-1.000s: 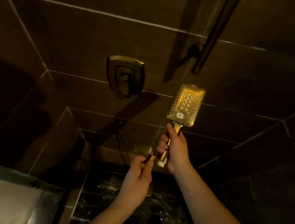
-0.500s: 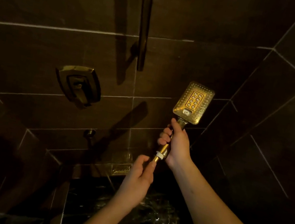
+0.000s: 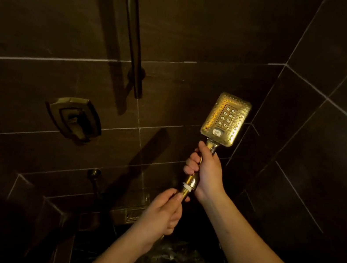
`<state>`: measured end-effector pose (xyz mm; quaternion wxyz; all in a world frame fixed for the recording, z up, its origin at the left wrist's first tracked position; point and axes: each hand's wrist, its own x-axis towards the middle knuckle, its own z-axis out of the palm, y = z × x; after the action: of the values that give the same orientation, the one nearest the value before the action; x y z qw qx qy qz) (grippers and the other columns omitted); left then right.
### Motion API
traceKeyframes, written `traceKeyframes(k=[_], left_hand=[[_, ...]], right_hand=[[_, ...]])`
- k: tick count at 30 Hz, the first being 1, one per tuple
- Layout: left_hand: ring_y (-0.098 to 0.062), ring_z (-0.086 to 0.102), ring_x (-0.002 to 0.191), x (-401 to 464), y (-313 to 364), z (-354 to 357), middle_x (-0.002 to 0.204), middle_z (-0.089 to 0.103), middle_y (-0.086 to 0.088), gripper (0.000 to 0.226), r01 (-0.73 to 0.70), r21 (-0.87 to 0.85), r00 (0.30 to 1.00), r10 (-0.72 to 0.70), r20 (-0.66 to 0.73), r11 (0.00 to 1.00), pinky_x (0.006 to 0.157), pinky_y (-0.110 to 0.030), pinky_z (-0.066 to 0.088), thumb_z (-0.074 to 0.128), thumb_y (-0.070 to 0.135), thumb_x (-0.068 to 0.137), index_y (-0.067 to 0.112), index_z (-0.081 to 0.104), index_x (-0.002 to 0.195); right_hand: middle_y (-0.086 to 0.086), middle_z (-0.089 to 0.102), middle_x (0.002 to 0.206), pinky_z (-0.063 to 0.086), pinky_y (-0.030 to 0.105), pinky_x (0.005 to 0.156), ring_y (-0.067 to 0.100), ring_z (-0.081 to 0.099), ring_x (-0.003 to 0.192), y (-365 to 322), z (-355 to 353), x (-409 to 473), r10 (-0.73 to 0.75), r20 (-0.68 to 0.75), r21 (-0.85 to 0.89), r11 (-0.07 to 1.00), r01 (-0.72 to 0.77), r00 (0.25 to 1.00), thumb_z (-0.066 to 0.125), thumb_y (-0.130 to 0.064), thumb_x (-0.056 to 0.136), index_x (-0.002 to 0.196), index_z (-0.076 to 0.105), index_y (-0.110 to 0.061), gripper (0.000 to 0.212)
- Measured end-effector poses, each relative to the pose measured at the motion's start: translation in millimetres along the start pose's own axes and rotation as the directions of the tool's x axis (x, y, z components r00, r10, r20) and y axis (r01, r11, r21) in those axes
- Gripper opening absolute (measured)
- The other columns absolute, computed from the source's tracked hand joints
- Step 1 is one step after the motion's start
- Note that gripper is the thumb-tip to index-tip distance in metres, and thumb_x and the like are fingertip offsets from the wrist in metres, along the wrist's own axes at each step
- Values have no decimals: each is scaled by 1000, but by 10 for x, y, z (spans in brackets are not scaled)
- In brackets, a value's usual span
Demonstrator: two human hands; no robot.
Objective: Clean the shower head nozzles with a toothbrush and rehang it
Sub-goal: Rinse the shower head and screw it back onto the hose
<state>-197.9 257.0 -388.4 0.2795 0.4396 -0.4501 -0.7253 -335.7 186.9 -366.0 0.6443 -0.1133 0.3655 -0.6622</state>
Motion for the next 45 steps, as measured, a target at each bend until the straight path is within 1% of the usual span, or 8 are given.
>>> traceKeyframes(k=[11,16,21,24,27,31,40,45], left_hand=[[-6,32,50,-16,91,127,60,44,9,21,-4,29,999,6,-47,1000,51,-26,22,38,28,107,13,52,110],[-9,28,48,-40,139,91,60,38,4,27,35,-134,999,-31,36,990,47,-26,19,39,30,106,8,53,110],[-8,22,43,-101,281,-95,60,29,1,34,1,-294,966,75,248,956,41,-23,16,45,35,102,5,60,106],[-9,21,45,-160,363,-80,62,29,1,32,-27,-278,936,122,331,960,43,-24,16,45,35,102,7,61,107],[-10,21,47,-187,457,-10,63,29,1,32,-76,-283,926,173,337,956,44,-25,16,43,36,104,8,59,108],[-10,21,46,-214,491,32,61,29,1,34,-84,-208,953,139,267,974,45,-26,15,38,37,106,8,55,109],[-6,23,40,-145,330,-26,57,28,3,34,145,-406,929,17,371,902,39,-22,16,54,37,96,4,58,105],[-7,22,42,-181,330,92,58,30,2,34,56,-340,971,27,236,939,39,-21,18,42,35,104,4,56,106]], right_hand=[[-2,44,63,35,26,47,11,39,50,-143,212,-183,-139,-9,-238,962,133,990,49,-35,101,95,48,-15,21],[-1,50,69,39,28,56,12,46,57,-217,216,-290,14,33,-129,992,-10,999,44,-51,98,98,53,-13,40],[13,65,112,57,44,73,26,69,94,-499,149,-397,10,246,20,1000,-15,969,61,-22,88,114,51,-14,29],[17,64,129,59,41,73,26,70,104,-581,165,-422,-60,283,48,998,48,957,61,-9,86,108,54,-14,24],[14,68,122,59,30,64,13,71,81,-515,210,-435,-70,276,138,990,33,959,60,-12,88,81,56,-18,10],[8,64,86,53,28,55,8,54,55,-436,191,-429,-90,236,226,973,36,968,56,-10,93,84,53,-17,11],[-5,36,58,36,20,43,6,33,45,-466,275,-430,-25,345,87,996,-6,938,48,-12,100,91,53,-16,11],[-3,34,62,33,19,42,8,31,48,-439,332,-430,-57,265,-31,997,68,963,54,-21,99,90,49,-17,11]])
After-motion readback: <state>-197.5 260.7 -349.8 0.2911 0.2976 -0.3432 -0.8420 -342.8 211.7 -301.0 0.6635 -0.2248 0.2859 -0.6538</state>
